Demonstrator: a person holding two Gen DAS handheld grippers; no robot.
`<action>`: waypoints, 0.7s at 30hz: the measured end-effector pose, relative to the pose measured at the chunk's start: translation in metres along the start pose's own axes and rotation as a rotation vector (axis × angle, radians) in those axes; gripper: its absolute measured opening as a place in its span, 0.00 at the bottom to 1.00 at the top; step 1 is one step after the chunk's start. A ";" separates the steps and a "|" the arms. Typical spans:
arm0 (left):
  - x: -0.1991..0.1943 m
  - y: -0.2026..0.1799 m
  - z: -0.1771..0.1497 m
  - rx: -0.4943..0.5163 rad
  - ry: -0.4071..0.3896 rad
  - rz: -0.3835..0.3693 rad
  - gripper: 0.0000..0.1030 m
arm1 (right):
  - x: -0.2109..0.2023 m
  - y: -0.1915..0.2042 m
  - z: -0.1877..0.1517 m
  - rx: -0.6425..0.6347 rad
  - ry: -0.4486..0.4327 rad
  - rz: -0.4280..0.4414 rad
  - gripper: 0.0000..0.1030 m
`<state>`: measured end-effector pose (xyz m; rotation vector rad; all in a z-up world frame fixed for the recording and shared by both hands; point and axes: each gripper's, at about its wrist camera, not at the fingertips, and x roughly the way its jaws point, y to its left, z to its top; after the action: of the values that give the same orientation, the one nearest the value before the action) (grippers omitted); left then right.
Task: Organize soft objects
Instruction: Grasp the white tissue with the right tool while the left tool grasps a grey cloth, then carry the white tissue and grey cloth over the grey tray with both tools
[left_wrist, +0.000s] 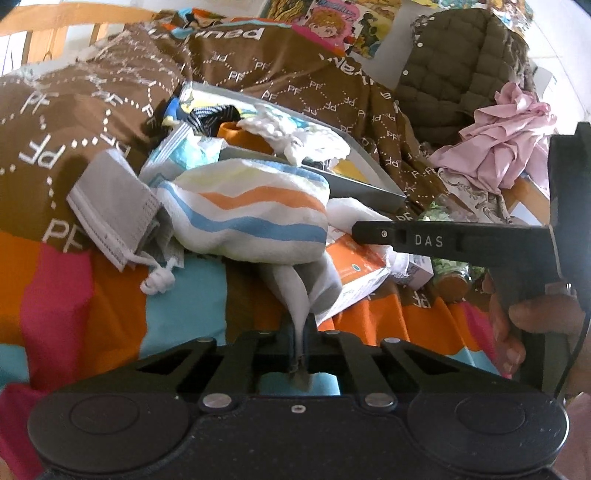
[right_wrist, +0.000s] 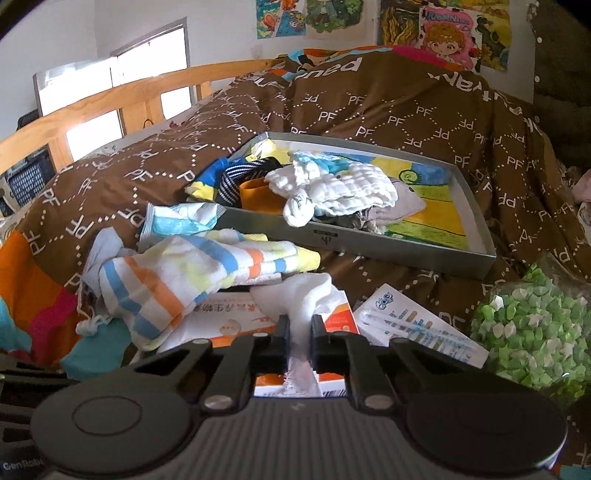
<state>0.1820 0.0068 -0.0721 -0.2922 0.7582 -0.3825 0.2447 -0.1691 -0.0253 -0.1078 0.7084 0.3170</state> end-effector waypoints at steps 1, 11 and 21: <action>0.000 -0.001 0.000 -0.007 0.006 -0.004 0.03 | -0.001 0.002 -0.001 -0.011 0.001 -0.001 0.11; -0.010 -0.011 -0.006 -0.027 0.027 -0.034 0.02 | -0.033 0.012 -0.008 -0.075 -0.028 0.018 0.10; -0.056 -0.034 -0.008 0.058 -0.091 -0.035 0.02 | -0.079 0.023 -0.008 -0.131 -0.192 0.014 0.10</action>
<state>0.1312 -0.0002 -0.0305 -0.2666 0.6523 -0.4205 0.1757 -0.1690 0.0208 -0.1946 0.4982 0.3815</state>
